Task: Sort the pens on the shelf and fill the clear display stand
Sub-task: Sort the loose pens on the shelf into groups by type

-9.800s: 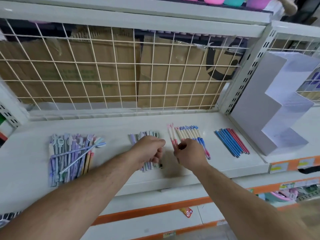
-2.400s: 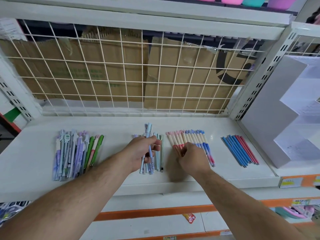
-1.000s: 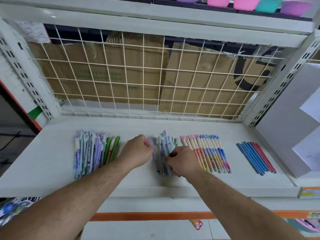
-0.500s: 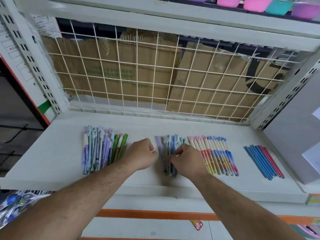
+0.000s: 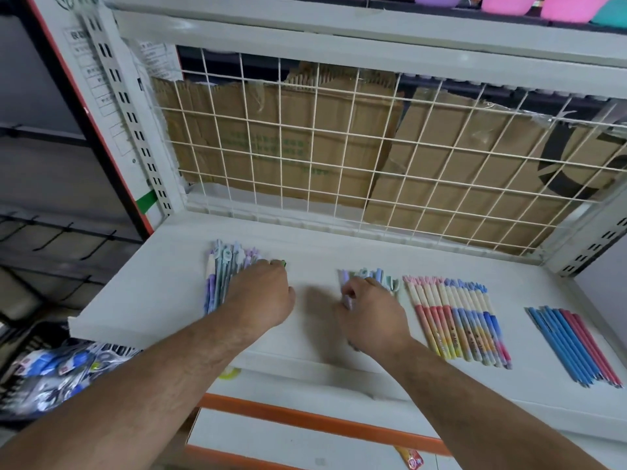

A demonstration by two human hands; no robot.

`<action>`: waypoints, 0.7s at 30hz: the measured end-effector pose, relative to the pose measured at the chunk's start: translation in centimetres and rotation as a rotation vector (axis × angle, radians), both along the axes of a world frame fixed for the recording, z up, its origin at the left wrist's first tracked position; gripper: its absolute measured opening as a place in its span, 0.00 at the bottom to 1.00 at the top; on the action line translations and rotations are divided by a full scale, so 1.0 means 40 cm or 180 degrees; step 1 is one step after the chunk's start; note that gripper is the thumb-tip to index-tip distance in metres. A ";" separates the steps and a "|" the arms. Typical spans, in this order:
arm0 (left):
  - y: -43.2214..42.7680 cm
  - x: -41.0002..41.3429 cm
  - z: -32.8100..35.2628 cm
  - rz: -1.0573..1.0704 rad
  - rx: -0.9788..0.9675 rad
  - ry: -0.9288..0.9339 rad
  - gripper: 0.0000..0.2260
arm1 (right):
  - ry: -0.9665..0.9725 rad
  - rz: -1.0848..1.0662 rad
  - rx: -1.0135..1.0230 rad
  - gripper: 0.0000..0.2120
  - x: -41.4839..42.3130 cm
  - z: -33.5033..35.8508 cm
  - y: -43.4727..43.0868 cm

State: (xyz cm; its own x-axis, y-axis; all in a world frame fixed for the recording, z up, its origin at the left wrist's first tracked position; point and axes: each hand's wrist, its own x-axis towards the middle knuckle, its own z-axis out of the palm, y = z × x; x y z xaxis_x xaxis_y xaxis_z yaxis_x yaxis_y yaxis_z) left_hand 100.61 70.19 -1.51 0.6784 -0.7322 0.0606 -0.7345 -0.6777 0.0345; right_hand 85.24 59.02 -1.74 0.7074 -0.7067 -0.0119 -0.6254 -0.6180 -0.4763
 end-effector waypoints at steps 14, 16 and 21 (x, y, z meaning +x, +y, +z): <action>0.010 0.030 -0.020 0.0110 0.0308 0.0266 0.18 | -0.0080 0.0109 0.0225 0.10 0.042 0.004 0.006; 0.001 0.028 -0.021 0.0148 0.0364 0.0340 0.15 | -0.0084 0.0089 0.0243 0.10 0.039 0.004 0.004; -0.019 0.021 -0.014 0.0209 0.0445 0.0436 0.14 | -0.0173 0.0037 0.0368 0.07 0.026 0.002 -0.002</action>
State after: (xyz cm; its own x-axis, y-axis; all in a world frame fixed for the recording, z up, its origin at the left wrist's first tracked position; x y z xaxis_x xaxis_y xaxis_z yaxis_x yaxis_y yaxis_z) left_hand 101.43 69.41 -2.09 0.7200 -0.6809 -0.1345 -0.6834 -0.7293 0.0332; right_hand 86.28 58.95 -1.65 0.7174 -0.6946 -0.0543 -0.5899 -0.5642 -0.5777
